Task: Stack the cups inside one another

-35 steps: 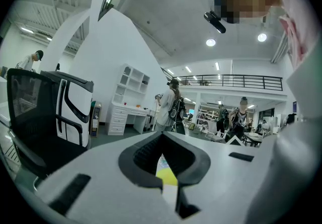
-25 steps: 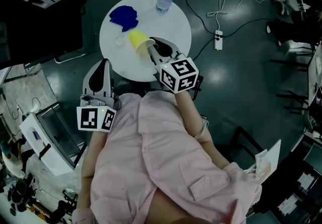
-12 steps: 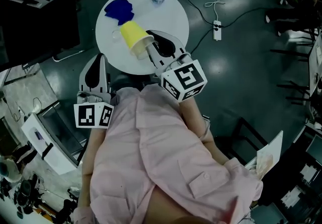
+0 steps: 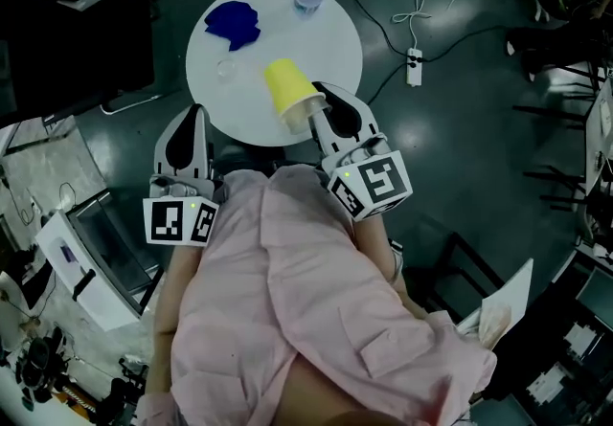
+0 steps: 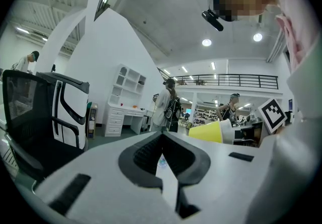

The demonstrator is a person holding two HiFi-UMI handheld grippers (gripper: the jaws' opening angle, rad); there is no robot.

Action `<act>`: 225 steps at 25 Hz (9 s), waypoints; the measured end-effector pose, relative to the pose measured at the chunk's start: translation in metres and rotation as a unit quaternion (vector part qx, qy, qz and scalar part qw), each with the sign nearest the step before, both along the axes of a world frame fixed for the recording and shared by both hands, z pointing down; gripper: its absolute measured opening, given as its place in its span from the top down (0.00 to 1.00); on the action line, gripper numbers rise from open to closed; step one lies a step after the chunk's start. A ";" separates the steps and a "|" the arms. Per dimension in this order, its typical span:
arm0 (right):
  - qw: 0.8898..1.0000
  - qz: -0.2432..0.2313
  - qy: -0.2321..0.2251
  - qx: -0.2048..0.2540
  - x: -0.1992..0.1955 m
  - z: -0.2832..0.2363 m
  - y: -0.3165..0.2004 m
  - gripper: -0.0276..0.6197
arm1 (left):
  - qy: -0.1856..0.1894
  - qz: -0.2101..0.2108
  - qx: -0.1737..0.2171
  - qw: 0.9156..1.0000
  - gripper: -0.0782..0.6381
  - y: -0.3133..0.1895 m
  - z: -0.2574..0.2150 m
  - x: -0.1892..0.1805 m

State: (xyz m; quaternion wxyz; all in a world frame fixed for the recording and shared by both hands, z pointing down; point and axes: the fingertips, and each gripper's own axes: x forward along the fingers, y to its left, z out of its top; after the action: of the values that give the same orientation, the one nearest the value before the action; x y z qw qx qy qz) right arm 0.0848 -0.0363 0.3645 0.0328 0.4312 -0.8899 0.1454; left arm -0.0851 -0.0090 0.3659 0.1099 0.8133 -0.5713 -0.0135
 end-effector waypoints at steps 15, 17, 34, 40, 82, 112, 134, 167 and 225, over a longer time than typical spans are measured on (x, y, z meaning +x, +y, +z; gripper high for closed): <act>0.999 0.033 -0.009 -0.017 0.022 0.016 0.015 0.90 | -0.013 0.009 0.011 1.000 0.88 0.003 -0.002 0.010; 0.999 0.030 -0.010 -0.018 0.020 0.017 0.017 0.90 | -0.015 0.011 0.012 1.000 0.88 0.005 -0.002 0.010; 0.999 0.032 -0.008 -0.023 0.021 0.020 0.027 0.90 | -0.013 0.017 0.011 1.000 0.88 0.014 0.000 0.014; 0.999 0.032 -0.008 -0.020 0.021 0.019 0.028 0.90 | -0.015 0.020 0.010 1.000 0.88 0.016 0.000 0.015; 0.998 0.055 -0.008 -0.037 0.039 0.018 0.019 0.90 | -0.010 0.025 0.005 1.000 0.88 0.004 0.000 0.020; 0.994 0.055 0.035 -0.083 -0.026 0.022 -0.031 0.90 | 0.003 0.041 0.002 0.999 0.88 -0.045 -0.010 -0.053; 0.990 0.010 0.092 -0.104 -0.089 0.052 -0.065 0.90 | -0.005 0.047 -0.002 0.999 0.88 -0.057 -0.004 -0.102; 0.947 -0.098 0.245 -0.185 -0.150 0.139 -0.091 0.90 | 0.007 0.047 -0.008 0.999 0.88 -0.066 -0.001 -0.124; 0.884 -0.196 0.331 -0.266 -0.166 0.227 -0.093 0.90 | 0.020 0.030 -0.021 0.999 0.88 -0.079 0.002 -0.135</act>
State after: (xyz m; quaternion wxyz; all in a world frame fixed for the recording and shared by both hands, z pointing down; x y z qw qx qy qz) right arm -0.0809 -0.1298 0.5912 0.4667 0.2457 -0.8216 0.2165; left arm -0.2197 -0.0881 0.3683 0.1390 0.8269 -0.5447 -0.0148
